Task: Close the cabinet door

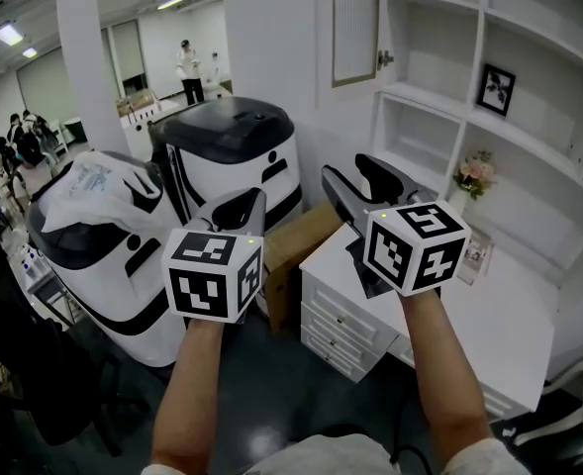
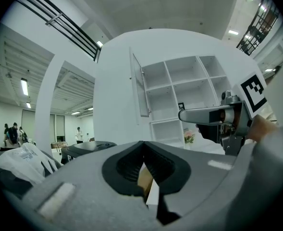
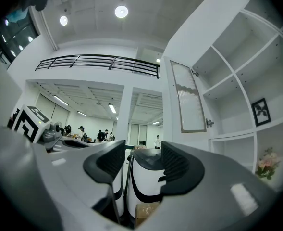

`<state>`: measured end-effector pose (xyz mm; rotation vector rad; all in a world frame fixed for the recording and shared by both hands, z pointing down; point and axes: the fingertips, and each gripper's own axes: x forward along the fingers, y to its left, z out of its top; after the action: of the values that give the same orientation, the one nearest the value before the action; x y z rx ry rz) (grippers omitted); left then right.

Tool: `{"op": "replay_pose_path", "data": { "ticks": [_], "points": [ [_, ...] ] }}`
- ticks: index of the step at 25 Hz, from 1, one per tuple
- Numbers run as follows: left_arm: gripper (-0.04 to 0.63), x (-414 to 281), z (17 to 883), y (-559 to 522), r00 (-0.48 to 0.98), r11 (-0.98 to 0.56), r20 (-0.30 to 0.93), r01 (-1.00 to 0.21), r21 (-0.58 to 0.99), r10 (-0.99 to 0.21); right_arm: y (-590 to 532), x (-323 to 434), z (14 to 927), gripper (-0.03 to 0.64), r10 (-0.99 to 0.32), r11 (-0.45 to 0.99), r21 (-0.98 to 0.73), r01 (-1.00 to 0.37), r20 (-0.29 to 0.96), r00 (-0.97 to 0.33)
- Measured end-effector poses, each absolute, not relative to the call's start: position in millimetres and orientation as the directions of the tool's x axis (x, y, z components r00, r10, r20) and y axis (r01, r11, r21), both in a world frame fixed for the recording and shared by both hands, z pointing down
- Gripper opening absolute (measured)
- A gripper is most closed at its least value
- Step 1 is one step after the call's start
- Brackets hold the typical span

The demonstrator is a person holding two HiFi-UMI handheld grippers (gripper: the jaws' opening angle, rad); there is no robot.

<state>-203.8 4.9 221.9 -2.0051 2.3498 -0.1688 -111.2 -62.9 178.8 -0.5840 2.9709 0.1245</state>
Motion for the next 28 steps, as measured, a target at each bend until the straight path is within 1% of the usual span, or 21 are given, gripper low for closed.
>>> {"op": "replay_pose_path", "data": {
  "ticks": [16,20,28],
  "points": [
    [-0.003,-237.8,236.7,-37.8,-0.125,0.123,0.024,-0.988,-0.092,-0.992,-107.0,-150.4,178.2,0.259,-0.410,0.906,0.044,-0.420,-0.154,-0.899],
    [-0.003,-248.6,235.8,-59.8,-0.118,0.115,0.023,-0.988,-0.099,-0.993,-128.1,-165.9,175.4,0.273,-0.407,0.907,0.044,-0.419,-0.163,-0.899],
    [-0.003,-279.8,228.4,-112.8,-0.135,0.133,0.014,-0.985,-0.109,-0.991,-186.6,-198.3,164.4,0.275,-0.405,0.908,0.034,-0.418,-0.186,-0.895]
  ]
}}
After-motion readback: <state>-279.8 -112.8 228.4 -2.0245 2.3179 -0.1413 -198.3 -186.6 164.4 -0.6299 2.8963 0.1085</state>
